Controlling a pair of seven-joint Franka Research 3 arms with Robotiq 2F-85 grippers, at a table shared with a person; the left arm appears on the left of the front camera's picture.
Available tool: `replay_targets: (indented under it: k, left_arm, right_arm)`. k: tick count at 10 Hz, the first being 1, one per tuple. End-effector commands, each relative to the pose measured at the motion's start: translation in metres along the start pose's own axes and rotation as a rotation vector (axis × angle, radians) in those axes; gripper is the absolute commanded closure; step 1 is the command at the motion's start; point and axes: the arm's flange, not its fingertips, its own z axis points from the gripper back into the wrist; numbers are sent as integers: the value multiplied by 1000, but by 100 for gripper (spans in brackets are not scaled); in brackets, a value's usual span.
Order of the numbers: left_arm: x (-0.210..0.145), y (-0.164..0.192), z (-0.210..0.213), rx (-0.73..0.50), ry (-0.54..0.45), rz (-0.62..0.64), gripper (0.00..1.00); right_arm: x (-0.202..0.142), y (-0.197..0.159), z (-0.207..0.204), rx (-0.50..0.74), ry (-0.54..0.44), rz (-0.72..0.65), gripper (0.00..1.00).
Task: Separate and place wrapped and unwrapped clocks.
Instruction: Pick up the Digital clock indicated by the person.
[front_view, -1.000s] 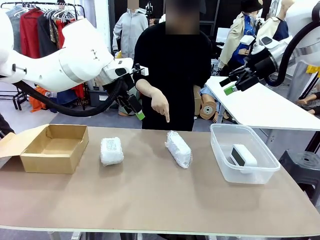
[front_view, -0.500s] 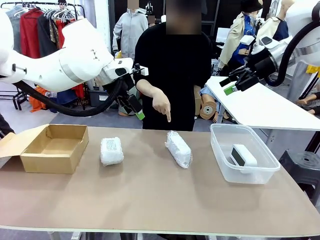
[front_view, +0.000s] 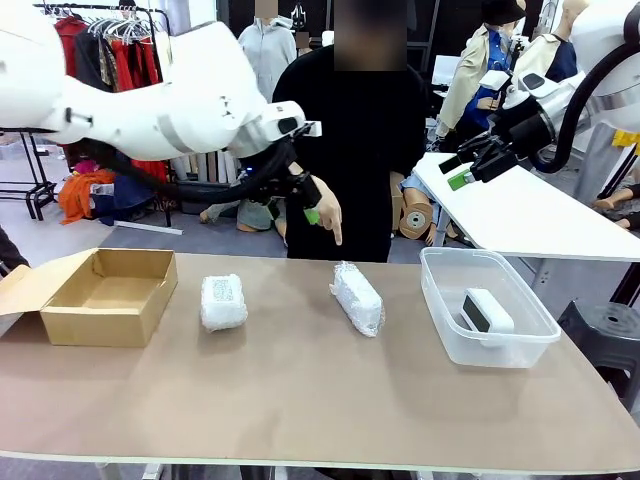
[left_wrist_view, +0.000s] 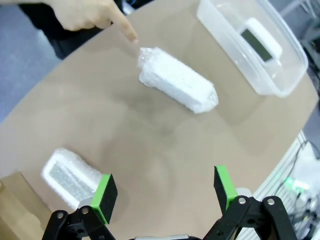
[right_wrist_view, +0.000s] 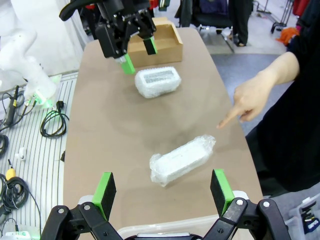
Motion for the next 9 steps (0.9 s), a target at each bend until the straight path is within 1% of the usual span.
replay_targets:
  k: [1, 3, 4, 6, 7, 8, 9]
  left_arm:
    - [31, -14, -17, 31, 38, 81, 0]
    - [51, -23, -37, 23, 51, 185, 0]
    - [62, -29, -56, 35, 52, 227, 0]
    - [80, -36, -89, 60, 55, 275, 0]
    - [87, -43, -105, 112, 72, 305, 0]
    - [92, -50, -121, 109, 119, 306, 0]
    - [96, -56, -137, 122, 137, 329, 0]
  right_arm:
    - [1, 0, 1, -2, -3, 2, 0]
    - [1, 0, 1, -2, -3, 2, 0]
    - [1, 0, 1, -2, -3, 2, 0]
    - [1, 0, 1, -2, -3, 2, 0]
    - [1, 0, 1, -2, -3, 2, 0]
    - [1, 0, 1, -2, -3, 2, 0]
    - [1, 0, 1, -2, -3, 2, 0]
